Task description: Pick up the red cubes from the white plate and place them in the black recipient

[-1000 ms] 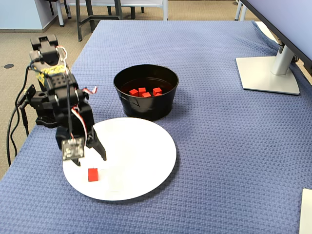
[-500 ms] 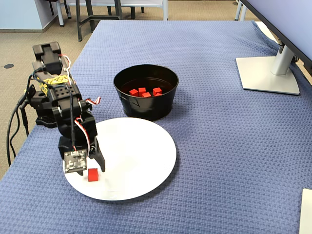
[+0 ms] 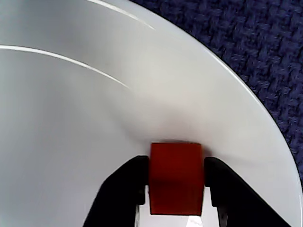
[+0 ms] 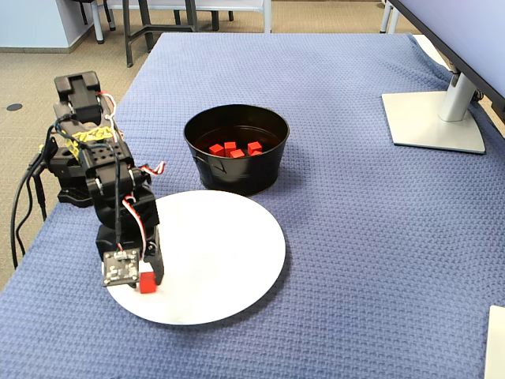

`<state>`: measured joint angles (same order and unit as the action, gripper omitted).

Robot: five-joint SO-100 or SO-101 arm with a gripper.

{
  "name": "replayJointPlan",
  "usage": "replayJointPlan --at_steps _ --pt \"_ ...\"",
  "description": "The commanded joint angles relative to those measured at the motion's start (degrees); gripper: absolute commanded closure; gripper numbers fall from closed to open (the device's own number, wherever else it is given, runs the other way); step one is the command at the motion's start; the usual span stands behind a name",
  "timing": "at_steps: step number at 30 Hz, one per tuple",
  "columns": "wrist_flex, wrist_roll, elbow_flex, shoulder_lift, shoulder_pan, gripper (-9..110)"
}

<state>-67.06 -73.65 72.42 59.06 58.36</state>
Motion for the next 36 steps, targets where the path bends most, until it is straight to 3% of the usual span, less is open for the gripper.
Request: replayJointPlan --at_steps 1,12,19,25,27,29,30,33,36 --pt "0.09 2.29 -3.43 1.58 -0.18 101" --pt "-6.24 20.57 -1.67 24.79 -10.46 101" --pt "-9.76 46.23 6.15 43.59 -30.59 102" --pt "-8.00 60.56 20.57 54.76 -52.12 102" --pt "-6.24 62.31 25.58 57.13 -57.92 97" --pt "-4.66 60.82 31.29 59.59 -63.37 71" --pt "-4.39 59.77 33.31 60.82 -64.78 63" --pt "-4.04 58.62 34.28 63.46 -63.46 62" --pt "-4.92 56.43 33.40 64.95 -56.60 71"
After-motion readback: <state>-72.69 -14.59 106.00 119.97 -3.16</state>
